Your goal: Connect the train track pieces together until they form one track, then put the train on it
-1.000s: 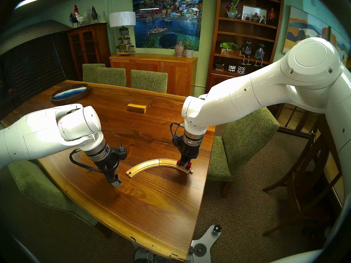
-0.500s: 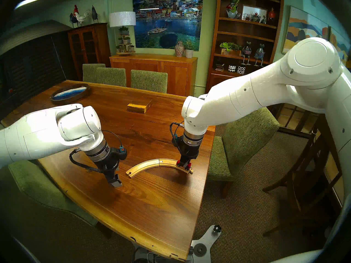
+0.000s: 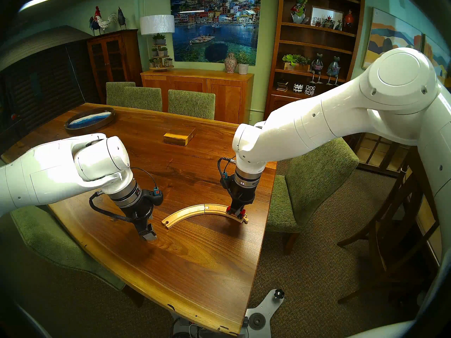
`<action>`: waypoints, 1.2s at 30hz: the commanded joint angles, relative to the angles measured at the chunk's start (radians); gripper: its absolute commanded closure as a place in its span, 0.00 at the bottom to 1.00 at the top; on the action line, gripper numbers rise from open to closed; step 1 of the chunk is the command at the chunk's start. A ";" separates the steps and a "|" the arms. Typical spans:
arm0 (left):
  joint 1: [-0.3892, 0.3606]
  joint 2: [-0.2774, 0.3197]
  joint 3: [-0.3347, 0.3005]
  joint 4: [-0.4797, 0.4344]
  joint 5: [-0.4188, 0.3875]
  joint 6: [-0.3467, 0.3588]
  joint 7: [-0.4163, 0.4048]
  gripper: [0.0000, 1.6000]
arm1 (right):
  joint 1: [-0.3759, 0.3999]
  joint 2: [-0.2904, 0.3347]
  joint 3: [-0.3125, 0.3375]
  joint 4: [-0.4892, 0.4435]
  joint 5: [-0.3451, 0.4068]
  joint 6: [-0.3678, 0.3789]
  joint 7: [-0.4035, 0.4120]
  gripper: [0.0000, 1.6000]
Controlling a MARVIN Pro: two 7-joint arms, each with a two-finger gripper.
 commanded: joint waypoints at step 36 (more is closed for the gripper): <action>-0.035 0.000 -0.021 0.002 0.002 -0.002 -0.005 0.00 | 0.050 0.014 0.011 -0.032 0.010 -0.012 -0.015 0.23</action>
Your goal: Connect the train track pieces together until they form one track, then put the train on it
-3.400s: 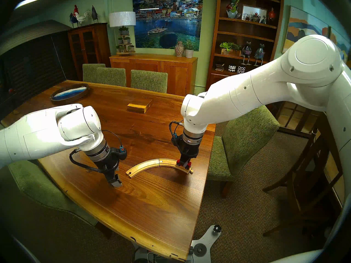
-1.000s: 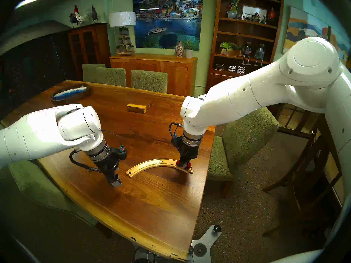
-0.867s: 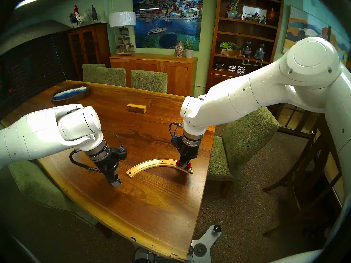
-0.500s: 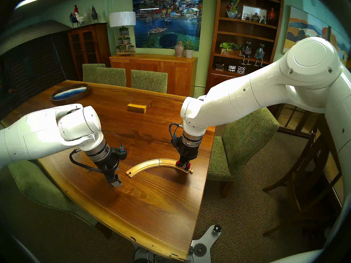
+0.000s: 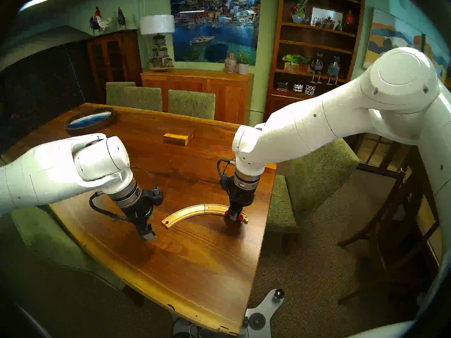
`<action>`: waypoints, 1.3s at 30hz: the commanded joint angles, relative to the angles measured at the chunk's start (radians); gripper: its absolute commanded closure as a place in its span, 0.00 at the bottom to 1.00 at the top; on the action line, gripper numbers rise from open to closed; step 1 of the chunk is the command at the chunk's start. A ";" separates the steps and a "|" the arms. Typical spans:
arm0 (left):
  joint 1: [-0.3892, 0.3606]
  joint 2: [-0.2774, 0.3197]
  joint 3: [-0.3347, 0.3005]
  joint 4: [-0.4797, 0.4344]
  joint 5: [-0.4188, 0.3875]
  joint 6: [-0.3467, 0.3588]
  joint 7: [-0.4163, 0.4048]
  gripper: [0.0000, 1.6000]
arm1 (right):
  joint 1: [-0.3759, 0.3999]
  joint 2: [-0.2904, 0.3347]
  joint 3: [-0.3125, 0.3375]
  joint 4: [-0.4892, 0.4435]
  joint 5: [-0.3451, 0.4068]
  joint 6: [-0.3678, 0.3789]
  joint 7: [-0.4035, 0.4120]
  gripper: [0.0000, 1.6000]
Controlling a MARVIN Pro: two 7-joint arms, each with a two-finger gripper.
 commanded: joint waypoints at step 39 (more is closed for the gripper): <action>-0.035 0.000 -0.021 0.002 0.002 -0.002 -0.005 0.00 | 0.057 0.023 0.020 -0.027 -0.002 0.004 -0.009 1.00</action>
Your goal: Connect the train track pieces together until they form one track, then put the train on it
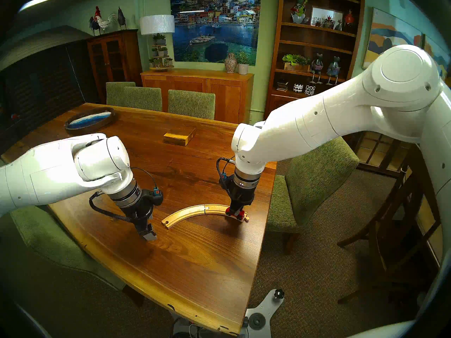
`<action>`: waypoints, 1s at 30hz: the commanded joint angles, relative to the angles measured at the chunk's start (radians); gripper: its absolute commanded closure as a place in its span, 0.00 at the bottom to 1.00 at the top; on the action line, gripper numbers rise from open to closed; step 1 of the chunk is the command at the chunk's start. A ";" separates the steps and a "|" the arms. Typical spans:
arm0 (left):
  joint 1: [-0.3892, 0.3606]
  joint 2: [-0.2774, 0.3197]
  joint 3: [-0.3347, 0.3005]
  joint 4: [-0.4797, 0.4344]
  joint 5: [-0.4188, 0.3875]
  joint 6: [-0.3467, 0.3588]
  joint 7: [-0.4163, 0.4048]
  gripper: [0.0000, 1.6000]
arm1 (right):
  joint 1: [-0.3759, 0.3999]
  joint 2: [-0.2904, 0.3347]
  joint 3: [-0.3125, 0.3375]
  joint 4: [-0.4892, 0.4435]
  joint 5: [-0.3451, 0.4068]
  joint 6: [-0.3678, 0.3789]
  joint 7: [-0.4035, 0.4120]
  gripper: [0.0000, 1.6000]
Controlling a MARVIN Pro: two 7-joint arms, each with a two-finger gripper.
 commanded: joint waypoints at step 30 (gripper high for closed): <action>-0.035 0.000 -0.021 0.002 0.002 -0.002 -0.005 0.00 | 0.035 0.006 0.002 0.040 -0.025 -0.003 0.042 1.00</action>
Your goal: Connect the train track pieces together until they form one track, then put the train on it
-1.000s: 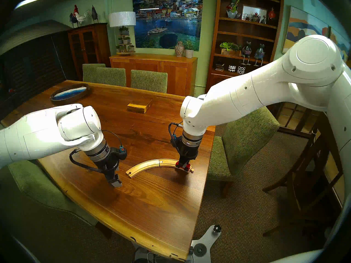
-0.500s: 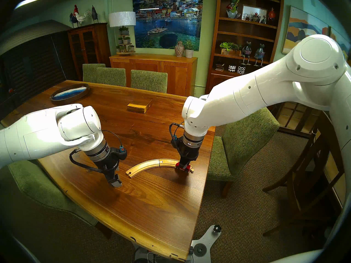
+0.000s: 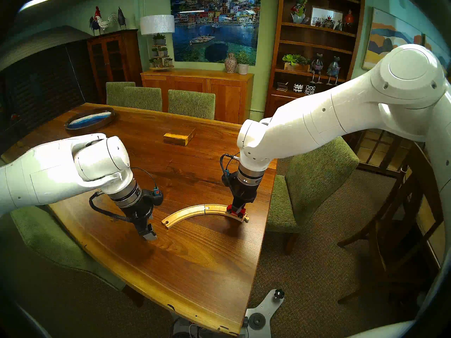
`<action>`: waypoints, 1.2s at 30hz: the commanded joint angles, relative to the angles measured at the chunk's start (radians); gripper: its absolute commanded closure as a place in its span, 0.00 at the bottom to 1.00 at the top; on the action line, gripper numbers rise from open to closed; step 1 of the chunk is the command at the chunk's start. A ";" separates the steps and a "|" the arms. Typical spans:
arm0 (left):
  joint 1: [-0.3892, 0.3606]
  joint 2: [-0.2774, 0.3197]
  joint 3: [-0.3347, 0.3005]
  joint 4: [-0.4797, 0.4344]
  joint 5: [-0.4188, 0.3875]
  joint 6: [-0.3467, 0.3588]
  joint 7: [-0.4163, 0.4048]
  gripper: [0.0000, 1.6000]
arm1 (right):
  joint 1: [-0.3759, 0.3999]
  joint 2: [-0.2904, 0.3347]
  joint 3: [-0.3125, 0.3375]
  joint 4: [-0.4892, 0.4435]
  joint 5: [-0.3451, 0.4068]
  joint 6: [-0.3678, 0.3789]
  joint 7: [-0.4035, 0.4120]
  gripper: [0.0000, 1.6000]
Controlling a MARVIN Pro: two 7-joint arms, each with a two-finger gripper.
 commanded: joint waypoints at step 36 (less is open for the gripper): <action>-0.035 -0.001 -0.021 0.002 0.003 -0.002 -0.006 0.00 | -0.018 -0.040 0.004 0.057 -0.023 0.006 0.026 0.62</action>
